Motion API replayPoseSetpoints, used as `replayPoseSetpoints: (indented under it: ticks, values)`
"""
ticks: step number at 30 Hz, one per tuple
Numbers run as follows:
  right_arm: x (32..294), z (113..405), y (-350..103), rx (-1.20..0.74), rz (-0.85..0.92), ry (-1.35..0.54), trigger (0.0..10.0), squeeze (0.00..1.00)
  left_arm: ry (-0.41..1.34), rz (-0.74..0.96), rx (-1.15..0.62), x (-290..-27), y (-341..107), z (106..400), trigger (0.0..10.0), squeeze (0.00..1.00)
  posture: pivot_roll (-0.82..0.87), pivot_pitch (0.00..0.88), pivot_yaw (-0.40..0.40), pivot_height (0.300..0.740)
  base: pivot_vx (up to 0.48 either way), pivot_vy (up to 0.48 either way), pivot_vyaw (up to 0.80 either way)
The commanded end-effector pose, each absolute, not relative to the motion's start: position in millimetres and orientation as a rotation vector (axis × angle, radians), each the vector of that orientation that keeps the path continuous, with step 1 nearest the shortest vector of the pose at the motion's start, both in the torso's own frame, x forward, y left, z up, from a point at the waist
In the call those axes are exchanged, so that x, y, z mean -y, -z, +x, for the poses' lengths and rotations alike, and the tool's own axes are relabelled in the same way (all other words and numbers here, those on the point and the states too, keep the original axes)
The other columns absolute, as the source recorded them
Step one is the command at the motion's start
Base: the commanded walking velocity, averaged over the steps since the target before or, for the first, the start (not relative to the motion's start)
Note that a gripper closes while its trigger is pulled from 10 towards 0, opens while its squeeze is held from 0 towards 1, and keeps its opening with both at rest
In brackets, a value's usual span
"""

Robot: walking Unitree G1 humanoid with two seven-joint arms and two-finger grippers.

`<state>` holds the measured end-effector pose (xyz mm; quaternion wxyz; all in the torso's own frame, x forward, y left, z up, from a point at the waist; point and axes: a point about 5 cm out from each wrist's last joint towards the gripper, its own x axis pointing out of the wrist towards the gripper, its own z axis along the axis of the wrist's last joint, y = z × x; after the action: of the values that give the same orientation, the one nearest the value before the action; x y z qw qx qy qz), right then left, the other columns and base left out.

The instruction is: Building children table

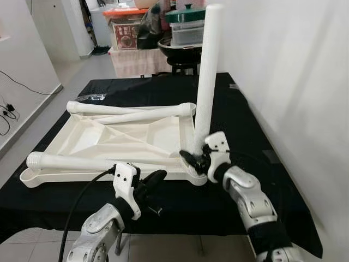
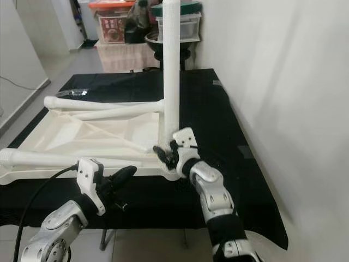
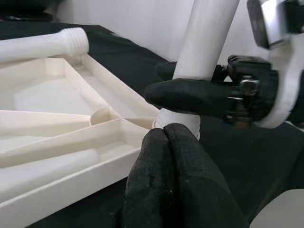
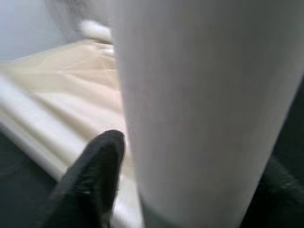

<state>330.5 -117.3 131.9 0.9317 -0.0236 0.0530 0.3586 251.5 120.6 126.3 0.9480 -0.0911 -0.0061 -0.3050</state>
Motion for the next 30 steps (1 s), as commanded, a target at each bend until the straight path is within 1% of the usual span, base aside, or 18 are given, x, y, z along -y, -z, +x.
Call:
replayPoseSetpoints:
  ticks: [1, 2, 3, 4, 5, 7, 8, 10, 13, 15, 17, 21, 22, 23, 24, 30]
  values:
    - [105, 330, -147, -0.051, -0.047, -0.886, 10.0, 1.00, 0.613, -0.192, 0.002, -121, -124, 250, 10.0, 0.00, -0.05, 0.000, 0.022, 0.740, 0.000, 0.000, 0.00]
    - [107, 332, -151, -0.040, -0.067, -0.943, 10.0, 0.60, 0.614, -0.192, 0.002, -121, -124, 250, 10.0, 0.00, -0.05, 0.000, 0.021, 0.740, 0.000, 0.000, 0.00]
    - [108, 333, -154, -0.033, -0.083, -0.980, 10.0, 0.60, 0.615, -0.192, 0.002, -121, -124, 250, 10.0, 0.00, -0.05, 0.000, 0.021, 0.740, 0.000, 0.000, 0.00]
    - [109, 334, -156, -0.033, -0.088, -1.019, 10.0, 0.12, 0.615, -0.192, 0.002, -121, -124, 250, 10.0, 0.00, -0.05, 0.000, 0.021, 0.740, 0.000, 0.000, 0.00]
    - [113, 338, -162, -0.034, -0.116, -1.079, 10.0, 0.00, 0.616, -0.193, 0.002, -121, -124, 250, 10.0, 0.00, -0.04, 0.000, 0.019, 0.740, 0.000, 0.000, 0.00]
    - [113, 338, -162, -0.034, -0.116, -1.079, 10.0, 0.00, 0.616, -0.193, 0.002, -121, -124, 250, 10.0, 0.00, -0.04, 0.000, 0.019, 0.740, 0.000, 0.000, 0.00]
    - [120, 343, -167, -0.036, -0.157, -1.141, 10.0, 0.00, 0.615, -0.194, 0.003, -120, -124, 249, 10.0, 0.00, -0.04, 0.000, 0.016, 0.740, 0.000, 0.000, 0.00]
    - [120, 343, -167, -0.036, -0.157, -1.141, 10.0, 0.00, 0.615, -0.194, 0.003, -120, -124, 249, 10.0, 0.00, -0.04, 0.000, 0.016, 0.740, 0.000, 0.000, 0.00]
    - [125, 347, -174, -0.058, -0.172, -1.233, 10.0, 0.00, 0.613, -0.194, 0.003, -120, -124, 249, 10.0, 0.00, -0.03, 0.000, 0.014, 0.740, 0.000, 0.000, 0.00]
    - [125, 347, -174, -0.058, -0.172, -1.233, 10.0, 0.00, 0.613, -0.194, 0.003, -120, -124, 249, 10.0, 0.00, -0.03, 0.000, 0.014, 0.740, 0.000, 0.000, 0.00]
    - [129, 352, -180, -0.076, -0.176, -1.278, 10.0, 0.00, 0.611, -0.194, 0.005, -120, -124, 249, 10.0, 0.00, -0.02, 0.000, 0.014, 0.740, 0.000, 0.000, 0.00]
    - [131, 356, -184, -0.091, -0.153, -1.310, 10.0, 0.00, 0.612, -0.195, 0.004, -120, -125, 248, 10.0, 0.00, -0.02, 0.000, 0.010, 0.740, 0.000, 0.000, 0.00]
    - [131, 357, -185, -0.100, -0.136, -1.332, 4.2, 0.00, 0.612, -0.195, 0.004, -119, -125, 247, 10.0, 0.00, -0.02, 0.000, 0.010, 0.740, 0.000, 0.000, 0.00]
    - [131, 357, -185, -0.100, -0.136, -1.332, 4.2, 0.00, 0.612, -0.195, 0.004, -119, -125, 247, 10.0, 0.00, -0.02, 0.000, 0.010, 0.740, 0.000, 0.000, 0.00]
    - [131, 358, -185, -0.103, -0.133, -1.337, 0.0, 0.00, 0.612, -0.195, 0.004, -119, -125, 247, 10.0, 0.00, -0.02, 0.000, 0.010, 0.740, 0.000, 0.000, 0.00]
    - [134, 355, -180, -0.114, -0.134, -1.376, 0.0, 0.00, 0.609, -0.198, 0.006, -119, -126, 247, 10.0, 0.00, -0.02, 0.000, 0.007, 0.740, 0.000, 0.000, 0.00]
